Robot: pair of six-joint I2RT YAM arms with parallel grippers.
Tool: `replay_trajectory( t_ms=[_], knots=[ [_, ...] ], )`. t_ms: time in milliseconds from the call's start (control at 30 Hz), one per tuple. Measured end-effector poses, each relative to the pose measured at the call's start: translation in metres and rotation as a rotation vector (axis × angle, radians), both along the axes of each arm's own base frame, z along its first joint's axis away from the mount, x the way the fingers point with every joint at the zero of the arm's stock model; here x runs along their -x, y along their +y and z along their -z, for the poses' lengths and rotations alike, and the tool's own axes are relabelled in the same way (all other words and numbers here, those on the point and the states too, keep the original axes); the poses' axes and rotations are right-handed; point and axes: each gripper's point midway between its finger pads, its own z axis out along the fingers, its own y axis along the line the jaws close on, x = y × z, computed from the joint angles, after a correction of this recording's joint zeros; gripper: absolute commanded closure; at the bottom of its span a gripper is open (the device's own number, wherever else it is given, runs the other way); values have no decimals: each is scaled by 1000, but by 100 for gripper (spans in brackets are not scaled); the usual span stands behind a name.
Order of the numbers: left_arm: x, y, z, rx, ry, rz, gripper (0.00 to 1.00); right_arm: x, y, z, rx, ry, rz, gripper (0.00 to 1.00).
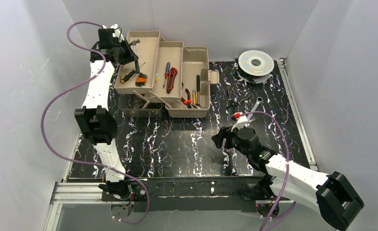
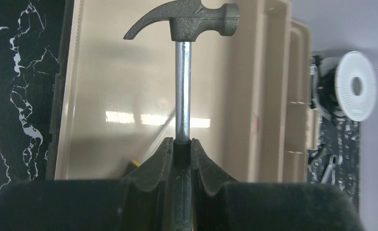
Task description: Pack the tool kit
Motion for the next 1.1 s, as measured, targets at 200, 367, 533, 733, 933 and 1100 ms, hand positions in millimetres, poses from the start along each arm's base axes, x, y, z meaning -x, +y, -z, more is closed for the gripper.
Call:
replay_trajectory(
  t_ms=[200,367,533,733,933,1100],
  knots=[
    [-38,5,64,-26,103,-17,61,0,0,0,0,1,-1,25],
    [-51,2,62,-4,81,-21,5,0,0,4,10,13,-1,25],
    [-51,-5,45,55,52,-27,2,0,2,5,12,18,-6,24],
    [-22,-7,13,94,30,-52,2,0,2,4,12,17,-5,24],
    [44,-18,-63,123,-92,-49,2,0,1,4,12,17,-4,24],
    [105,-65,-105,124,-192,50,2,0,1,4,12,16,-5,24]
  ],
)
